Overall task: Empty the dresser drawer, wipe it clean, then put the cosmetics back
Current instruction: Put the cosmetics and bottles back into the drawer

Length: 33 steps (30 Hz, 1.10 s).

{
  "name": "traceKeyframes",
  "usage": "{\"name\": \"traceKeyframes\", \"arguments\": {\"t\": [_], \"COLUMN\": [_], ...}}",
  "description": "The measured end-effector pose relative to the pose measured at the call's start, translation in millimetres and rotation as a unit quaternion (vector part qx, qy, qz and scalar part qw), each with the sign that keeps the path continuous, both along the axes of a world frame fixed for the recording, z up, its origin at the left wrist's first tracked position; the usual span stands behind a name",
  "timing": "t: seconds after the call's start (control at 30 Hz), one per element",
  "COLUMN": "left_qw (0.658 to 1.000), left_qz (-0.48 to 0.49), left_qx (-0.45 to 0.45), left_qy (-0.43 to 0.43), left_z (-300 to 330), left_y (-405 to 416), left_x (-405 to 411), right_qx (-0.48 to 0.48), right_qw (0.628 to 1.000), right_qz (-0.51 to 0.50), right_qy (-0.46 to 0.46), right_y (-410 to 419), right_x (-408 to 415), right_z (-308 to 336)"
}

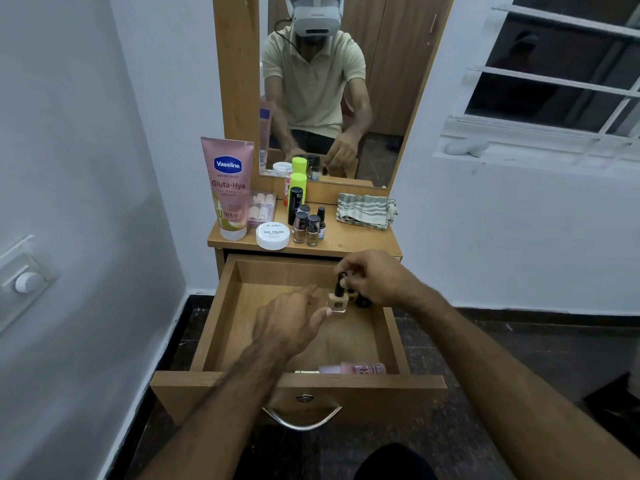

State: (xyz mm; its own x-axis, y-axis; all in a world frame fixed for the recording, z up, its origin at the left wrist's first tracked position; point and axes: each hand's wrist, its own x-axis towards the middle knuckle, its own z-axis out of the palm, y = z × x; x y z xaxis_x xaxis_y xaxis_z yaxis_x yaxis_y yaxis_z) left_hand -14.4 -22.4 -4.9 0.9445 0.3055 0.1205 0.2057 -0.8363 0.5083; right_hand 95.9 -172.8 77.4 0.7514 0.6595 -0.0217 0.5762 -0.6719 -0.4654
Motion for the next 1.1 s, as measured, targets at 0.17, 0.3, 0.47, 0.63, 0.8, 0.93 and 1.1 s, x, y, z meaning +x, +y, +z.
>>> {"name": "traceKeyframes", "arguments": {"t": [0.17,0.3,0.47,0.63,0.8,0.93,1.1], "left_qw": [1.0,1.0,0.999,0.999,0.999,0.999,0.999], "left_qz": [0.012,0.013,0.015,0.016,0.016,0.018,0.02], "left_qx": [0.003,0.0,-0.005,-0.009,-0.014,-0.019,-0.03], "left_qy": [-0.014,-0.025,-0.032,-0.034,-0.029,-0.022,-0.014], "left_z": [2,4,2,3,3,3,3], "left_y": [0,-1,-1,-1,-1,-1,-1], "left_x": [-2,-2,-2,-3,-3,-1,-1], "right_qx": [-0.096,-0.107,-0.093,-0.077,-0.071,-0.083,-0.06], "right_qw": [0.992,0.986,0.985,0.987,0.986,0.986,0.983], "right_qz": [-0.047,-0.075,-0.09,-0.097,-0.091,-0.072,-0.044], "right_qy": [-0.067,-0.103,-0.118,-0.106,-0.118,-0.129,-0.168], "right_y": [-8,-11,-9,-9,-11,-6,18], "right_x": [6,7,9,8,8,10,8], "right_z": [-24,-31,-33,-40,-43,-30,-2]}}
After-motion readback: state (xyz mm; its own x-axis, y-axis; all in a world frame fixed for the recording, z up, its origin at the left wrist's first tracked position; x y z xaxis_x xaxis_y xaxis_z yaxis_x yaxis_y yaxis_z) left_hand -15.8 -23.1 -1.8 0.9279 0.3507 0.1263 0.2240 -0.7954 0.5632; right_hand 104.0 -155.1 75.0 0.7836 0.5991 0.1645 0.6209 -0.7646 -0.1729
